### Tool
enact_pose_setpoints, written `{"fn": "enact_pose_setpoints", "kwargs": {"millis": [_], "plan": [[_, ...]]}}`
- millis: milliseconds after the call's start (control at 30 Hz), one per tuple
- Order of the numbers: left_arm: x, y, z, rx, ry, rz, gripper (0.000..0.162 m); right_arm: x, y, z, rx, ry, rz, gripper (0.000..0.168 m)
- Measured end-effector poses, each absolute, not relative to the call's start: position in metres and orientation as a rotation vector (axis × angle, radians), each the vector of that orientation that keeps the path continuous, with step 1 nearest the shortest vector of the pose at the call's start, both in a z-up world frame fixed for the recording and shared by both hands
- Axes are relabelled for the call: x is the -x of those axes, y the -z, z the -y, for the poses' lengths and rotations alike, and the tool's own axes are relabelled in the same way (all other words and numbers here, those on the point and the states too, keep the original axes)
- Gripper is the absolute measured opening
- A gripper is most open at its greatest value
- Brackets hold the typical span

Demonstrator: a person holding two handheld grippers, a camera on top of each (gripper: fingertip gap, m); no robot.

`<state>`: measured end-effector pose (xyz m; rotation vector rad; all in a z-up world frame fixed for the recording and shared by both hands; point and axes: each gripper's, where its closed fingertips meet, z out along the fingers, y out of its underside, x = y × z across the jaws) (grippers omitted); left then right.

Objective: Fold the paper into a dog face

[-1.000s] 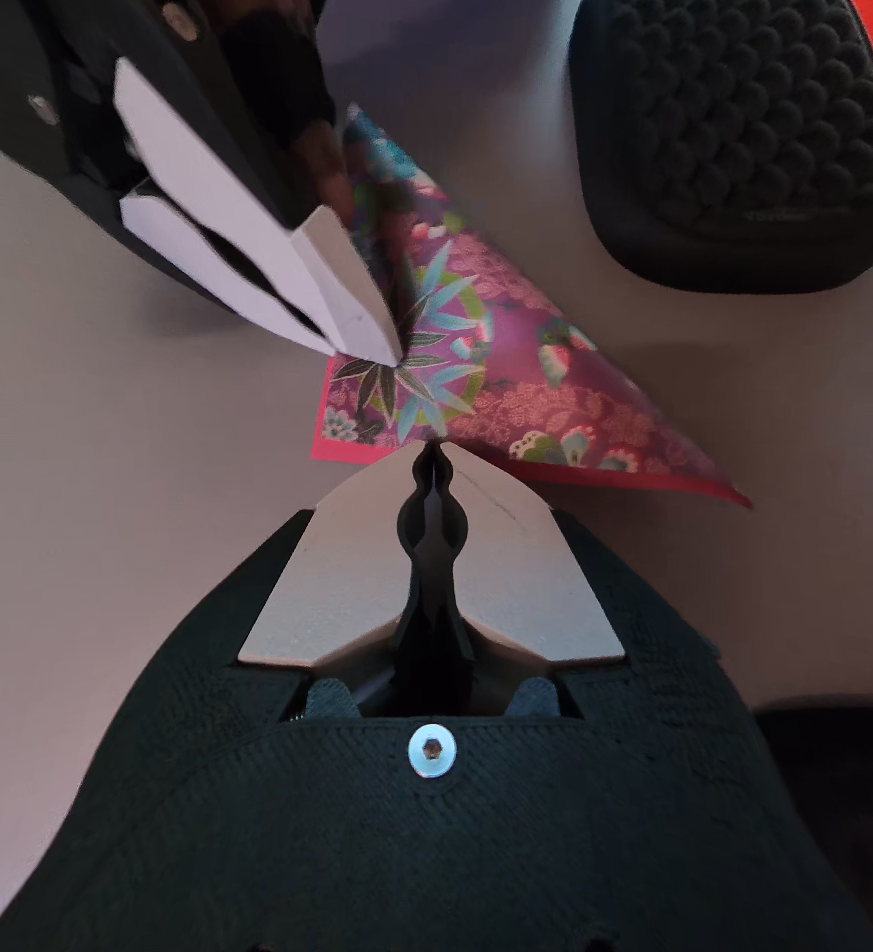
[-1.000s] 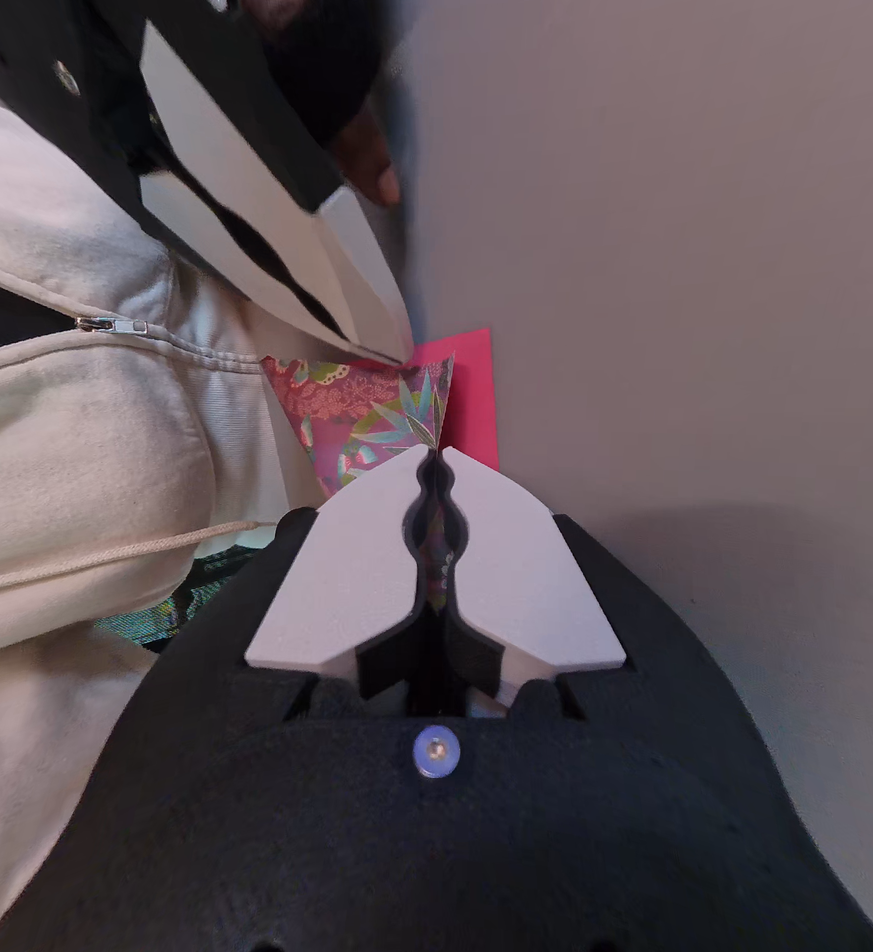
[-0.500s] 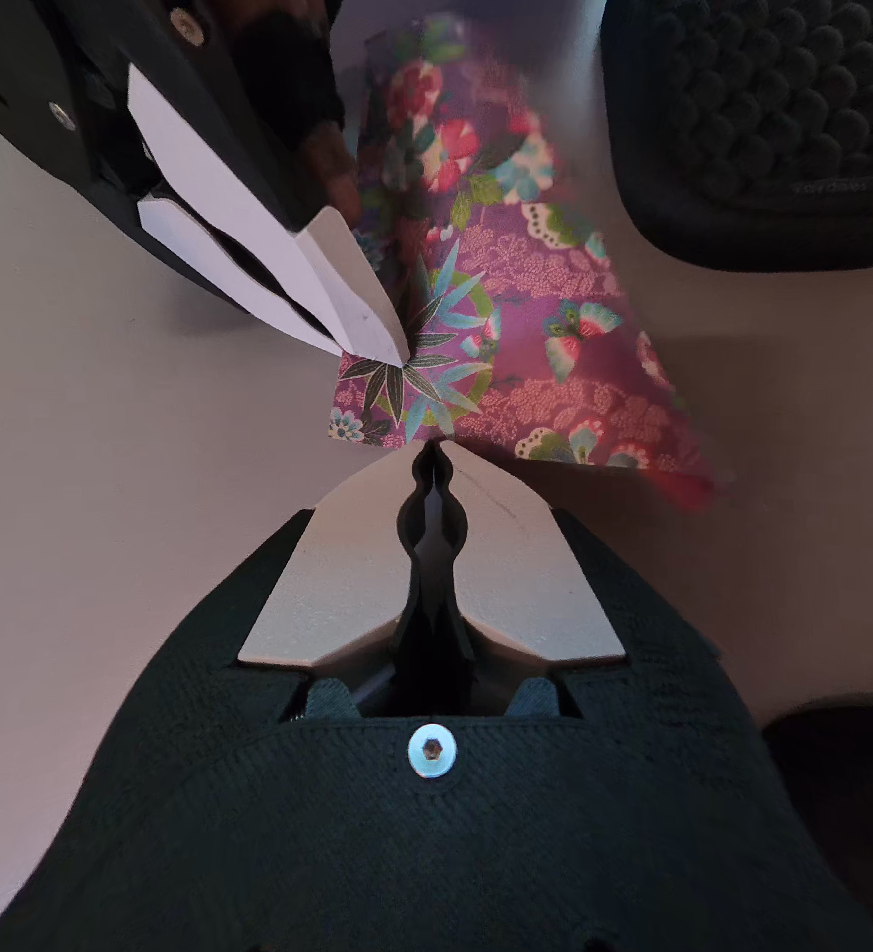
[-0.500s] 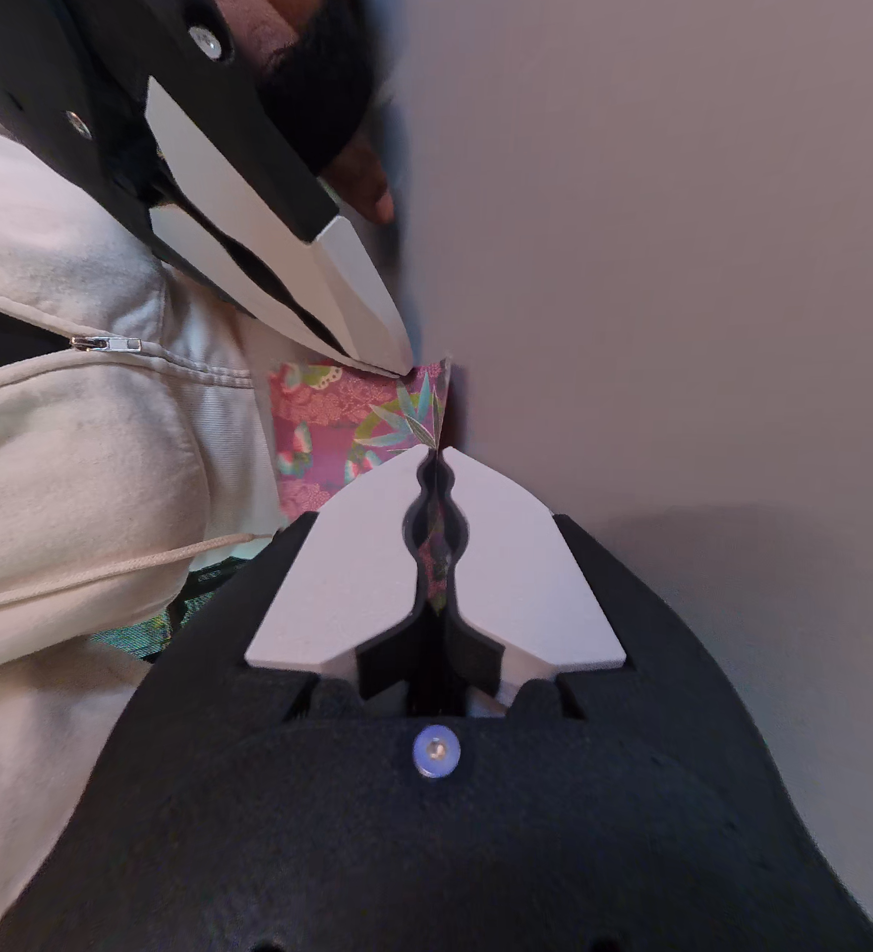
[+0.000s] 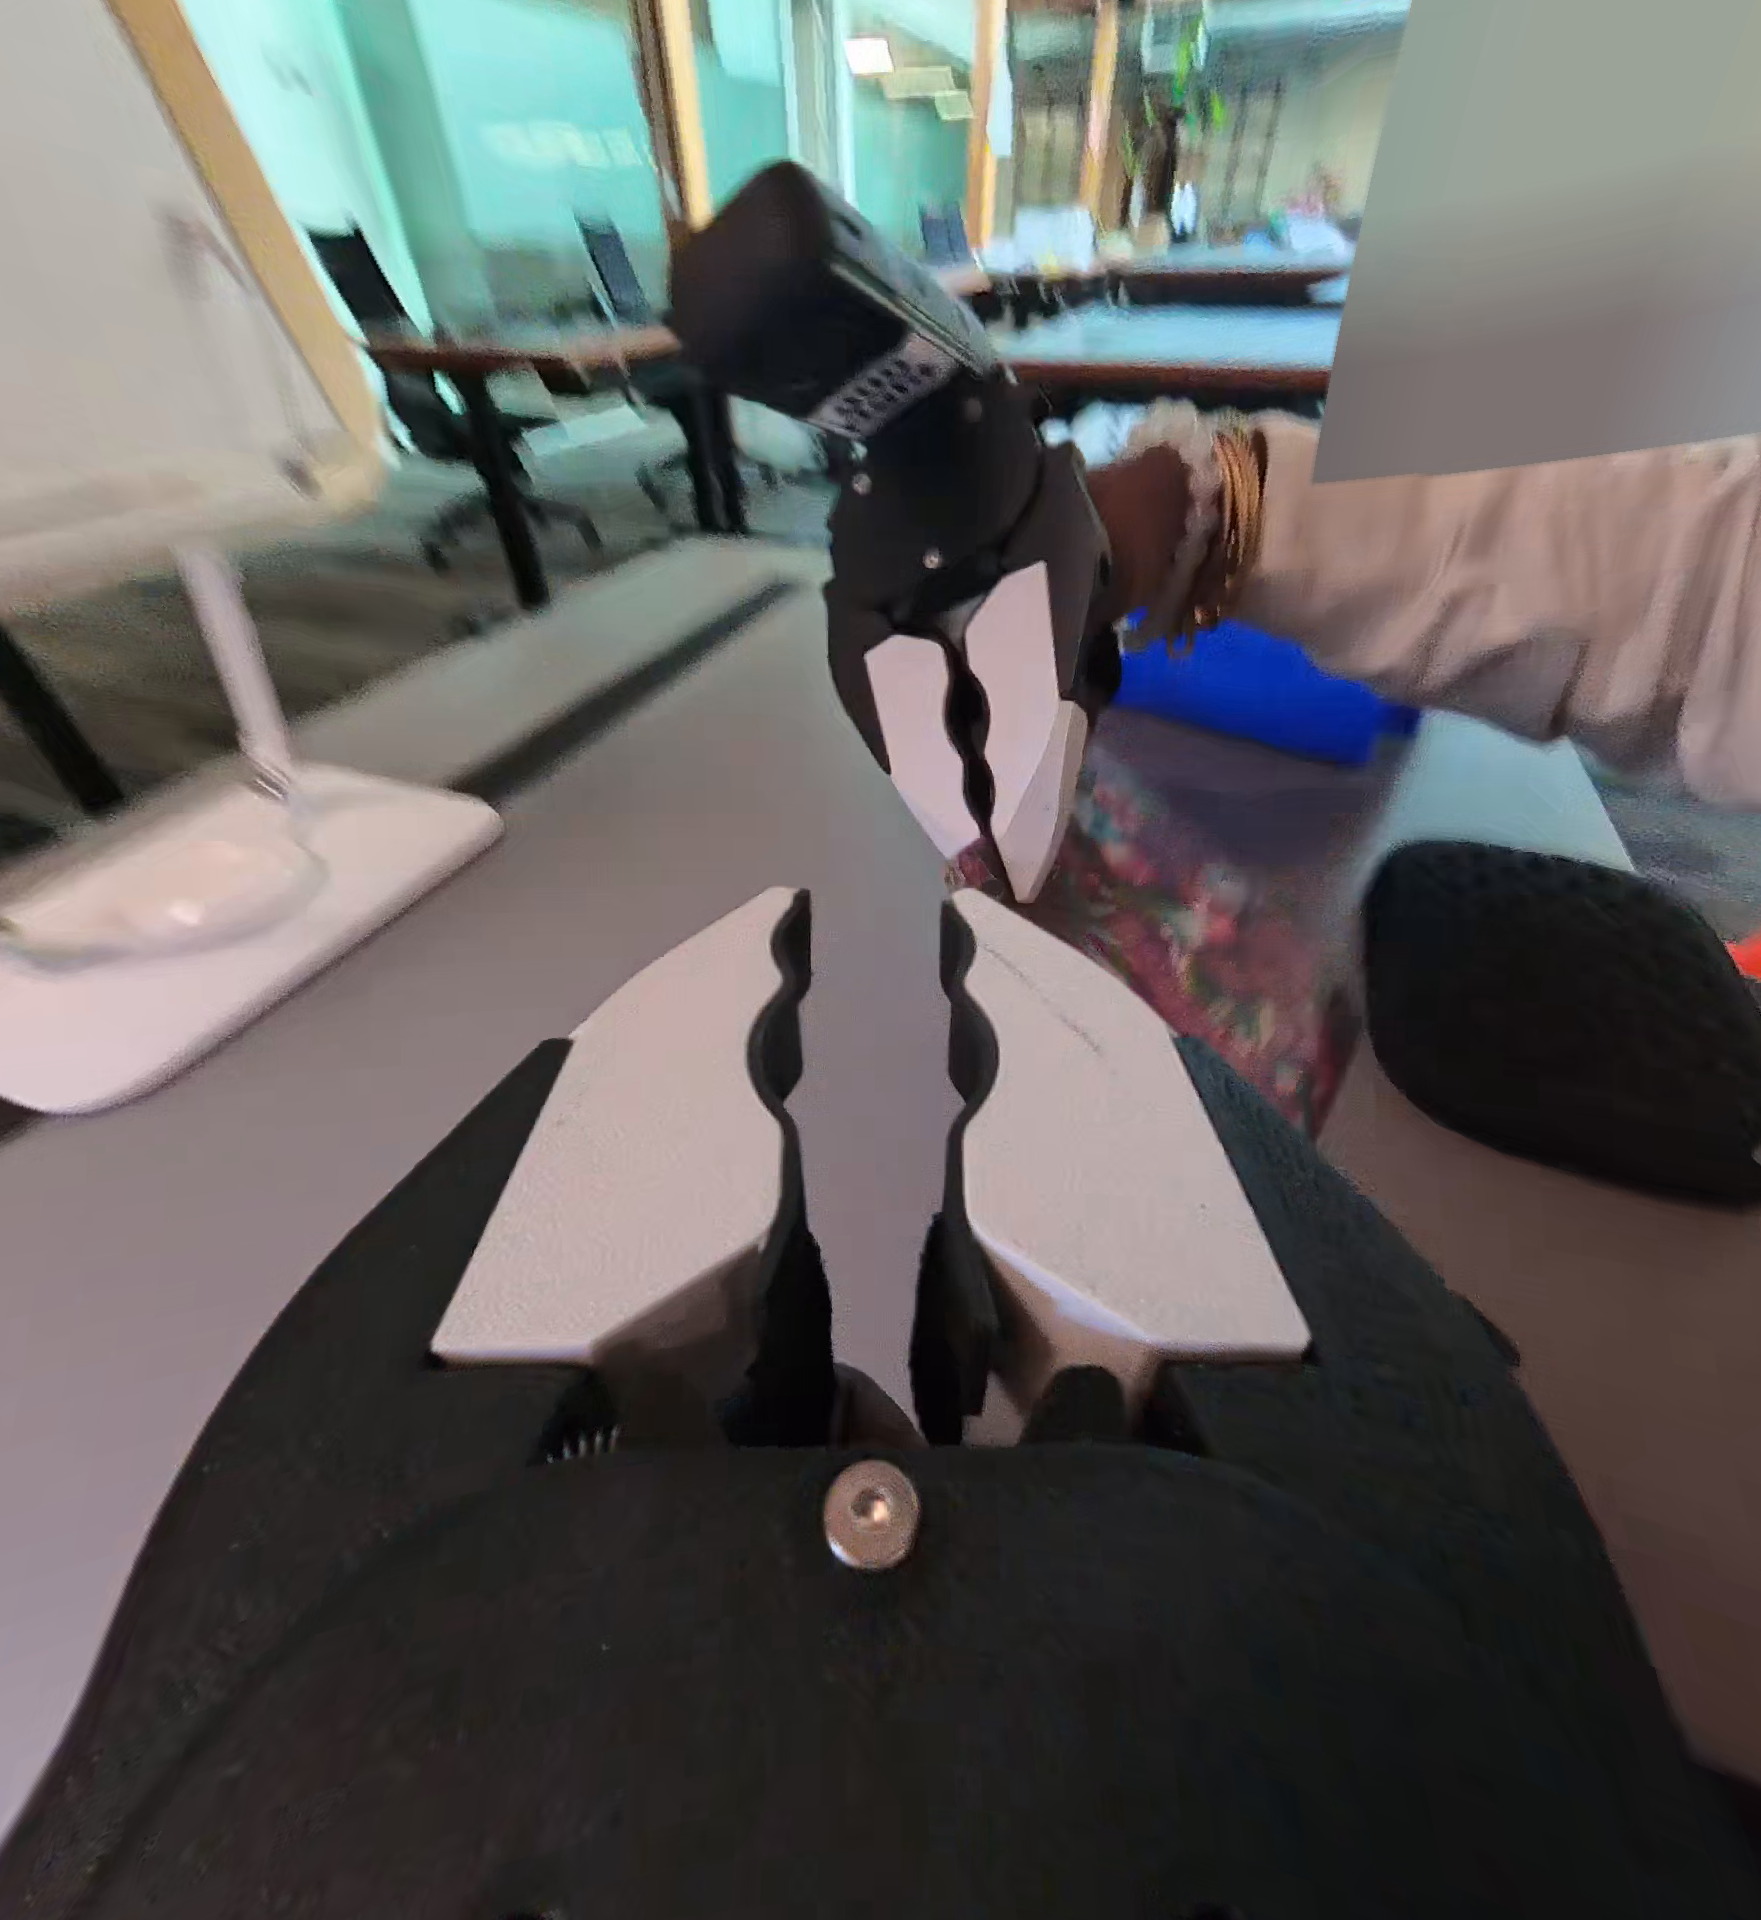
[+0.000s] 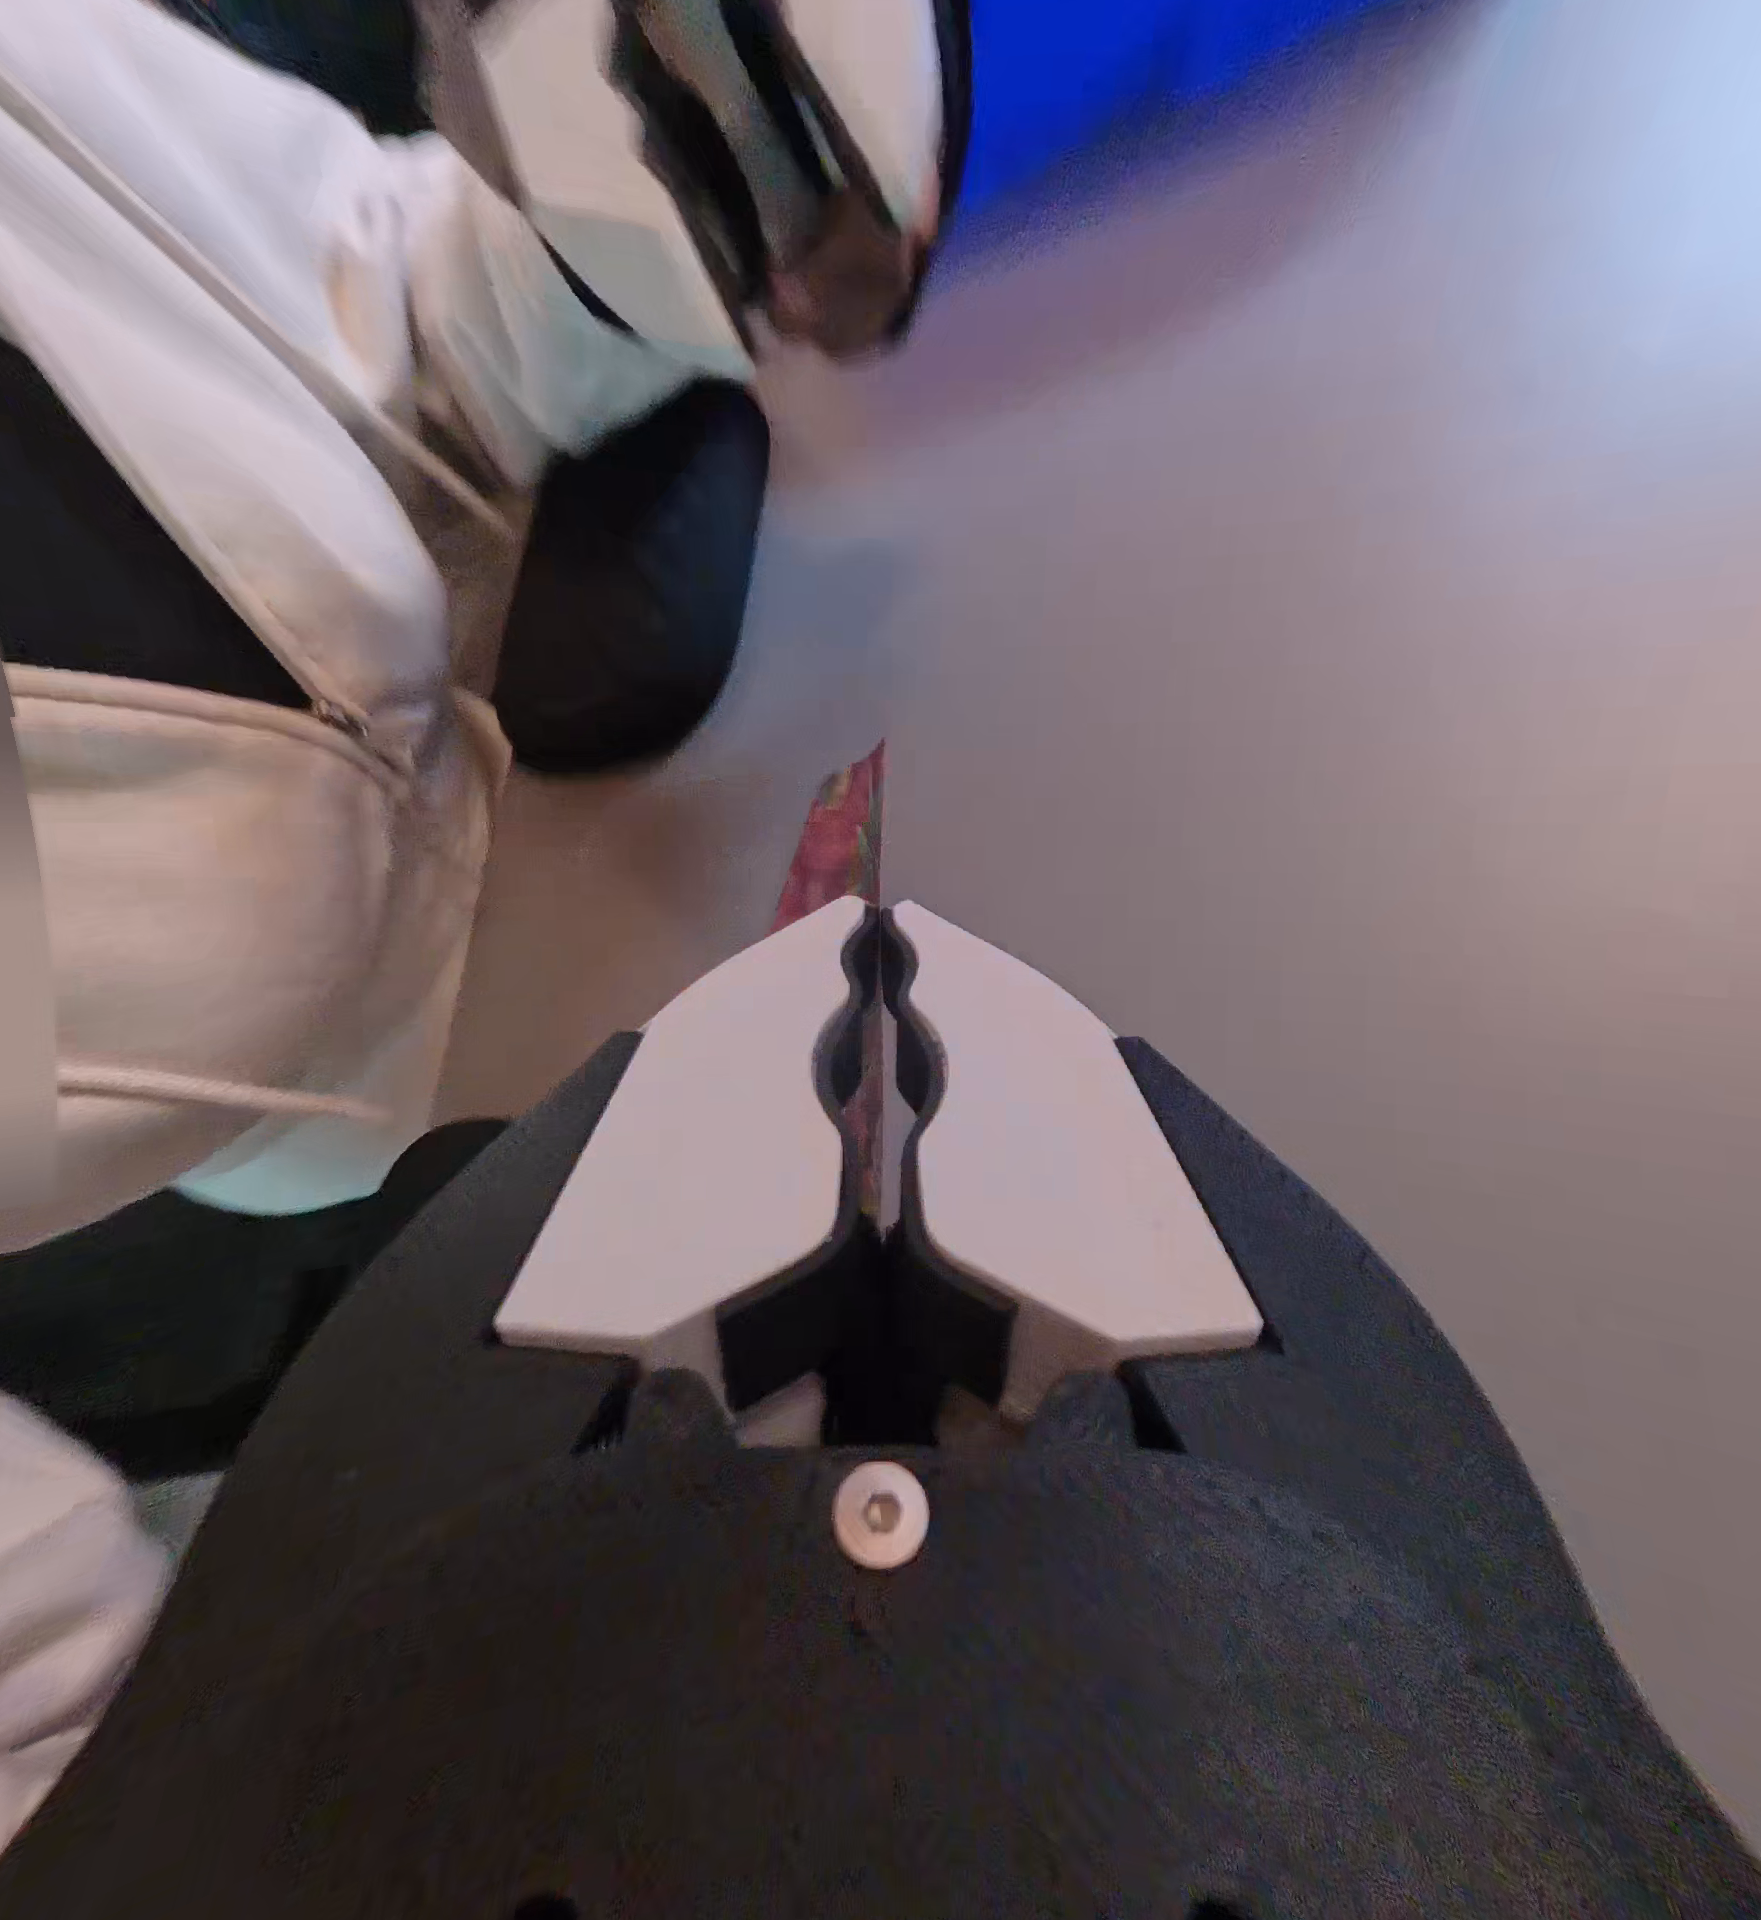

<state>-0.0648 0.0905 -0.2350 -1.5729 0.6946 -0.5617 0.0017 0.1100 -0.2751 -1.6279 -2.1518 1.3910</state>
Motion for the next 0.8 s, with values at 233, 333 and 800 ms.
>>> {"fn": "enact_pose_setpoints", "kwargs": {"millis": [233,333,800], "plan": [[0.063,0.209,-0.046,1.408,0.382,-0.666,0.028,-0.014,0.183,-0.06,0.69,-1.149,2.081,0.0],[0.06,0.215,-0.022,1.394,0.407,-0.64,0.028,-0.025,0.211,-0.035,0.566,-1.108,2.095,0.0],[0.064,0.3,0.004,1.834,0.439,-0.754,0.023,-0.058,0.32,-0.006,0.82,-1.482,2.249,0.001]]}}
